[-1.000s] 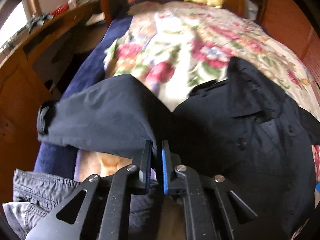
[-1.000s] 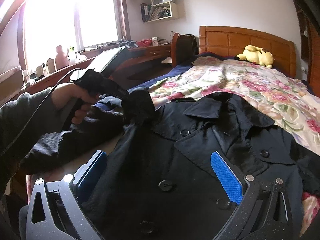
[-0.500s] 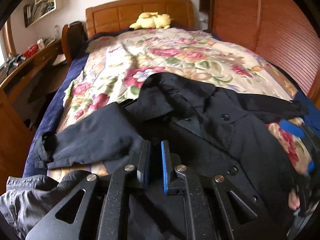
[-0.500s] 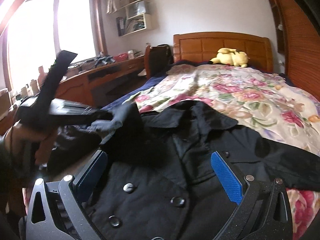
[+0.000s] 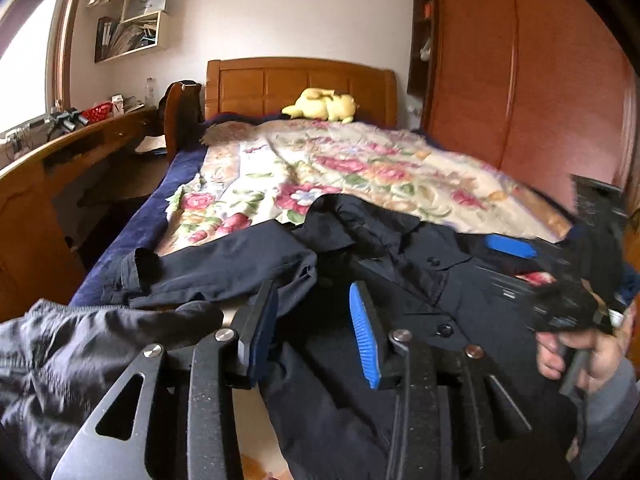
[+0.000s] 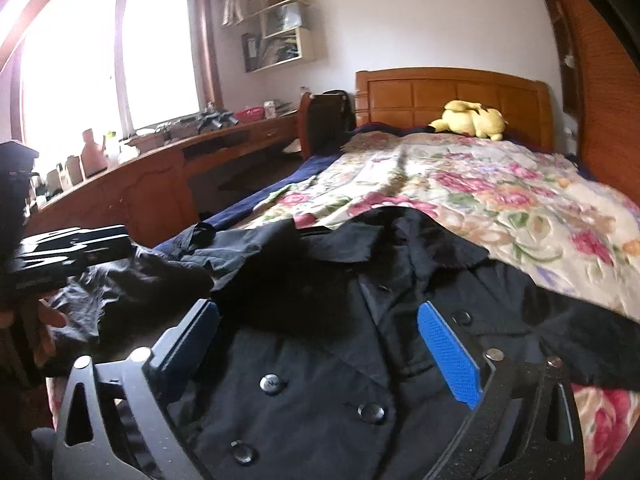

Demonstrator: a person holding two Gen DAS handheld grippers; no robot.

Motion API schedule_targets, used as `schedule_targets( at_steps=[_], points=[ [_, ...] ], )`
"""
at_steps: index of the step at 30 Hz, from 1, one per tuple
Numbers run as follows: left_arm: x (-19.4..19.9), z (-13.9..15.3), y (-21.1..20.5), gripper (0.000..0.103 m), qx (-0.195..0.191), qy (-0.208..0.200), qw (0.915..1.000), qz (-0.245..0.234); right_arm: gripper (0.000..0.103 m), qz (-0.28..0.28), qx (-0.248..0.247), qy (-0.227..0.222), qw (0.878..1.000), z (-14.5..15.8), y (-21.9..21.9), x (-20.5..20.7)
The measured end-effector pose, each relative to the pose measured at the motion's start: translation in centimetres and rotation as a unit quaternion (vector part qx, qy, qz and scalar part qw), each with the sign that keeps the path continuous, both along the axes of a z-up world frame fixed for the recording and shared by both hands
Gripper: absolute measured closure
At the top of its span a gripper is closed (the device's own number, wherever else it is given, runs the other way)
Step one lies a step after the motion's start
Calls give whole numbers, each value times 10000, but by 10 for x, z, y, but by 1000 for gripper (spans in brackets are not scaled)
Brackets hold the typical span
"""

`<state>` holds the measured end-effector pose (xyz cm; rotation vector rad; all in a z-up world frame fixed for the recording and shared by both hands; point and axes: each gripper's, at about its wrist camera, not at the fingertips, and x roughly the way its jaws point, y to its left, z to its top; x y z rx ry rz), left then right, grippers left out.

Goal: Fold large clothes

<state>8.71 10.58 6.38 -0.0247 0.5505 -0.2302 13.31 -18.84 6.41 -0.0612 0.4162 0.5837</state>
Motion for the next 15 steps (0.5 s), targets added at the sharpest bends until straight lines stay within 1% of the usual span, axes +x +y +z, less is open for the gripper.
schedule_targets(
  at_steps=[3,4,6,7,10,13,15],
  points=[
    [-14,0,13,64,-28,-211,9997,100,17,372,-156,-55,9992,14,30,20],
    [-16,1,16,63,8,-267,9995,141,19,491,-174,-36,9986,17,40,29],
    [-19,6,22,63,80,-354,9993,130,29,760,-270,45,9967,20,65,50],
    [-22,8,27,63,52,-399,9991,122,32,883,-292,79,9956,20,79,61],
    [-29,14,48,63,-158,-414,9990,73,35,1136,-400,287,9923,13,116,96],
    [-33,12,63,62,-116,-382,9991,162,36,1303,-591,630,9877,-7,146,133],
    [-32,11,73,62,-167,-353,9990,236,36,1352,-864,714,9845,-22,165,149]
  ],
)
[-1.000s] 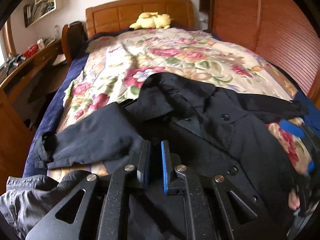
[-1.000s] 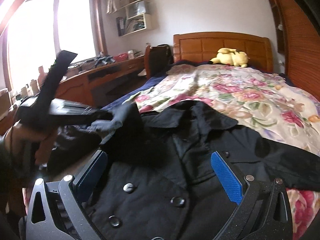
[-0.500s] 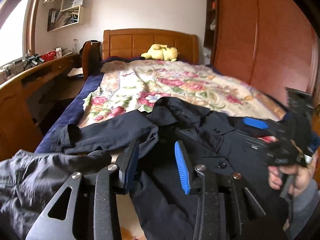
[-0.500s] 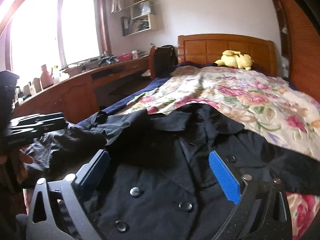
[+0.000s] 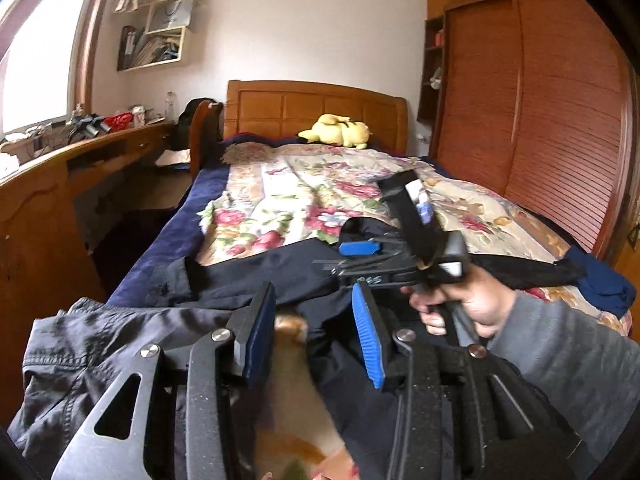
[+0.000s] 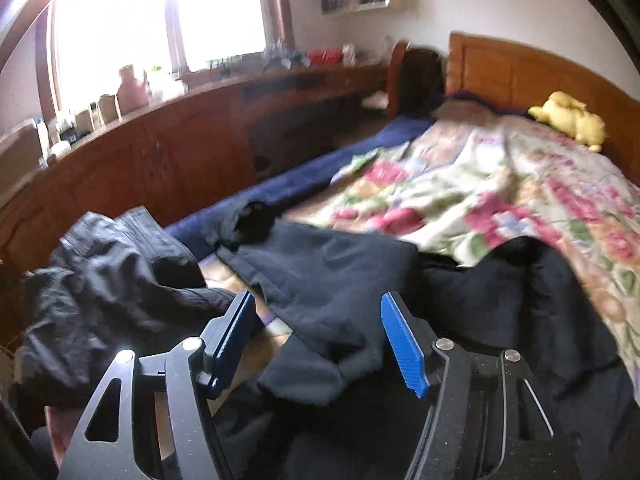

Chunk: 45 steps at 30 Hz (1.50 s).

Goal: Fold large clothes

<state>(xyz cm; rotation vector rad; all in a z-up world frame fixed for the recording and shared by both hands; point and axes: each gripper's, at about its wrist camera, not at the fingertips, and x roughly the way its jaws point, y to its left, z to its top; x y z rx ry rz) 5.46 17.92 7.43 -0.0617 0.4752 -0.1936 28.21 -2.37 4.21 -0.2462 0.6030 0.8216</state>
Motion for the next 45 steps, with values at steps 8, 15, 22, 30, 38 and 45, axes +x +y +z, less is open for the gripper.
schedule_targets(
  at_steps=[8,15,22,30,38,45],
  points=[
    [-2,1,14,60,2,-119,9997,232,36,-9,-1174,158,9930,-46,36,39],
    [1,-3,23,58,52,-87,9986,511,36,16,-1720,50,9851,-67,61,45],
    [10,-10,25,56,103,27,9981,607,98,-196,-1770,-141,9839,-57,87,40],
    [12,-9,12,56,109,9,9988,483,100,-1136,-556,-903,9878,-10,11,2],
    [13,-16,-4,56,183,67,9993,306,100,-2052,-563,-395,9763,-41,-96,-30],
    [16,-19,-9,55,269,130,9990,323,64,-1714,-587,-671,9812,-37,-94,-70]
  ],
)
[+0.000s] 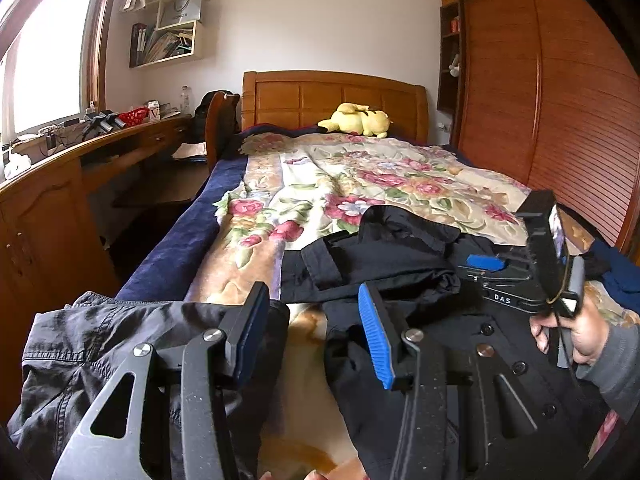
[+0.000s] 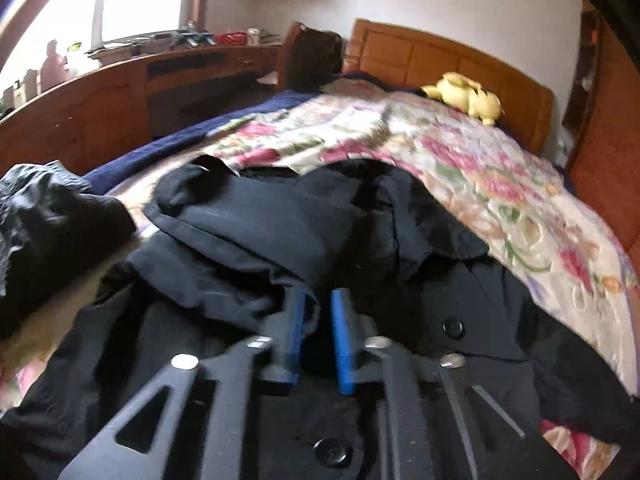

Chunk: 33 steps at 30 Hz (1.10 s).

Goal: Fold large clothes

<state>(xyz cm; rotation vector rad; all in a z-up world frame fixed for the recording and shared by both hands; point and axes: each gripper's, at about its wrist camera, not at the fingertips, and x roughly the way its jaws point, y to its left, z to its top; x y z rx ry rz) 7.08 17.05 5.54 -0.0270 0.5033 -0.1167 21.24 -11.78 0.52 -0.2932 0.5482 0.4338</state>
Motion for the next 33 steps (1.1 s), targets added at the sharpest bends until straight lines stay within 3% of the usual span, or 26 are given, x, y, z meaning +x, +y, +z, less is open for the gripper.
schedule_targets(
  at_steps=[1,3,6,11,14,18,21,22,26,33],
  points=[
    [0,0,0,55,-4,5,10000,5,49,80,62,-11,9999,8,0,1],
    [0,1,0,55,-8,-2,10000,8,40,312,129,37,9994,10,13,0],
    [0,1,-1,55,10,-6,10000,20,40,748,15,100,9971,6,42,7],
    [4,-3,-2,55,103,29,9999,63,40,1170,-601,486,9901,-17,96,43],
    [5,-5,1,55,117,45,9999,104,40,1046,-985,716,9870,-32,115,64],
    [4,-6,5,55,102,56,9999,96,41,803,-1133,849,9867,-40,121,84],
    [3,-7,5,55,77,59,9999,69,88,753,-1176,858,9865,-40,123,90],
    [3,-7,3,55,69,62,9999,54,96,731,-1155,775,9876,-35,119,86],
    [4,-6,-2,55,-73,80,9999,-101,98,614,-834,378,9939,-7,92,63],
    [-2,-5,-27,55,90,29,9994,-335,98,318,-37,-63,9995,41,6,-1]
  ],
)
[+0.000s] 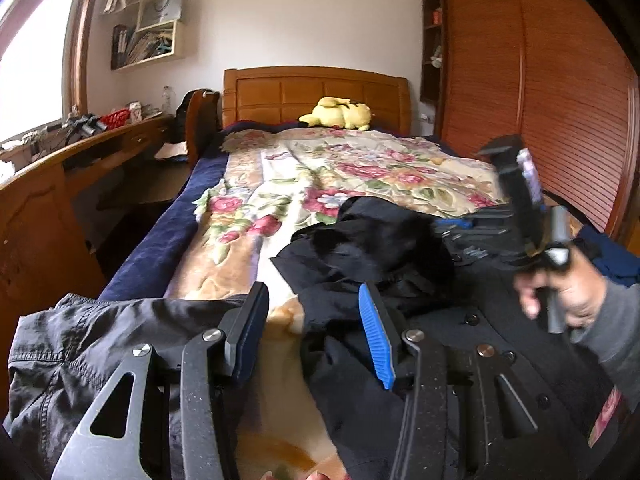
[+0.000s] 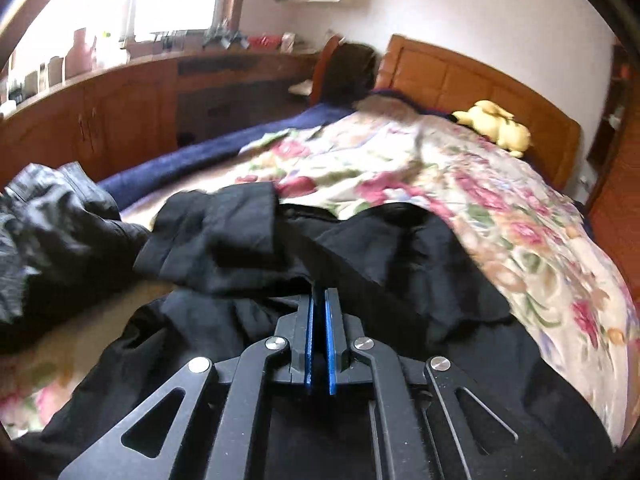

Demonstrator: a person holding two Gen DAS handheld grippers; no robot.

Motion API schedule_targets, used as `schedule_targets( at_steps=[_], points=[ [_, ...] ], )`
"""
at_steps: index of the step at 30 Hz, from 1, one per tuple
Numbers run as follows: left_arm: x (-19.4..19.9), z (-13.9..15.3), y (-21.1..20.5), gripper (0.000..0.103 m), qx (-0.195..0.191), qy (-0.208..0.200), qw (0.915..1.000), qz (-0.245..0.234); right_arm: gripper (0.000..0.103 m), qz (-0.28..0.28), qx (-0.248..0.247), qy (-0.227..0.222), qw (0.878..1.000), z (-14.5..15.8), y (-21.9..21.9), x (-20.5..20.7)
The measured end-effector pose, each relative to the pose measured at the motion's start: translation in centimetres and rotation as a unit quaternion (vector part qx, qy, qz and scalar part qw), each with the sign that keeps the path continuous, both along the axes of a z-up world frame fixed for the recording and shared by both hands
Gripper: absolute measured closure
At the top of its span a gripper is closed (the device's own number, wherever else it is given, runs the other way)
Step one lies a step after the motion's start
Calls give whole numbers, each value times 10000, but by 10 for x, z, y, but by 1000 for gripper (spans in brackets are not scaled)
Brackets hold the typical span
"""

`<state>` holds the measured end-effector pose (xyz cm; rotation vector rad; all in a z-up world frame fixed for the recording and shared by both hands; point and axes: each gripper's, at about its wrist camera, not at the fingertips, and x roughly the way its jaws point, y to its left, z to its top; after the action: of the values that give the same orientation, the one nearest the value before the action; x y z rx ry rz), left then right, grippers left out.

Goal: Fold large clothes

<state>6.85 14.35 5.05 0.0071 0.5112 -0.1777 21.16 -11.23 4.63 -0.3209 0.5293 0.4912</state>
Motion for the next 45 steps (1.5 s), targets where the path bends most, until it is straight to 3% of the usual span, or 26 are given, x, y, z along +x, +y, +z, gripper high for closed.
schedule_targets(
  at_steps=[6,10,13,16,19,22,29,33,35,40,43,45],
  points=[
    [-5,-4,-24,55,128,13,9997,-193,98,-215,702,45,9973,1,-59,-49],
    [-6,-11,-35,55,189,130,9991,-350,98,-648,1175,117,9909,-3,-105,-68],
    [-7,-11,-41,55,240,122,9989,-388,98,-1107,1292,325,9849,-10,-145,-77],
    [-8,-13,-44,55,257,132,9987,-424,96,-1585,1008,583,9805,-26,-169,-81],
    [-9,-15,-46,55,256,142,9986,-437,80,-1680,905,933,9772,-47,-187,-89],
    [-9,-17,-47,55,276,153,9985,-441,61,-1674,710,1143,9767,-67,-196,-104],
    [-12,-21,-53,55,286,118,9986,-425,59,-1461,319,1266,9806,-90,-190,-124],
    [-15,-20,-58,55,282,64,9986,-453,59,-1614,-57,621,9849,-76,-181,-154],
    [-17,-22,-61,55,259,3,9986,-468,59,-1608,-5,374,9863,-70,-178,-170],
    [-16,-30,-70,55,332,126,9980,-528,59,-1253,105,106,9920,-61,-159,-190],
    [-14,-41,-78,55,410,254,9975,-522,59,-1103,35,58,9939,-70,-149,-186],
    [-13,-45,-82,55,415,253,9977,-472,53,-1091,-68,-14,9940,-74,-144,-182]
  ],
)
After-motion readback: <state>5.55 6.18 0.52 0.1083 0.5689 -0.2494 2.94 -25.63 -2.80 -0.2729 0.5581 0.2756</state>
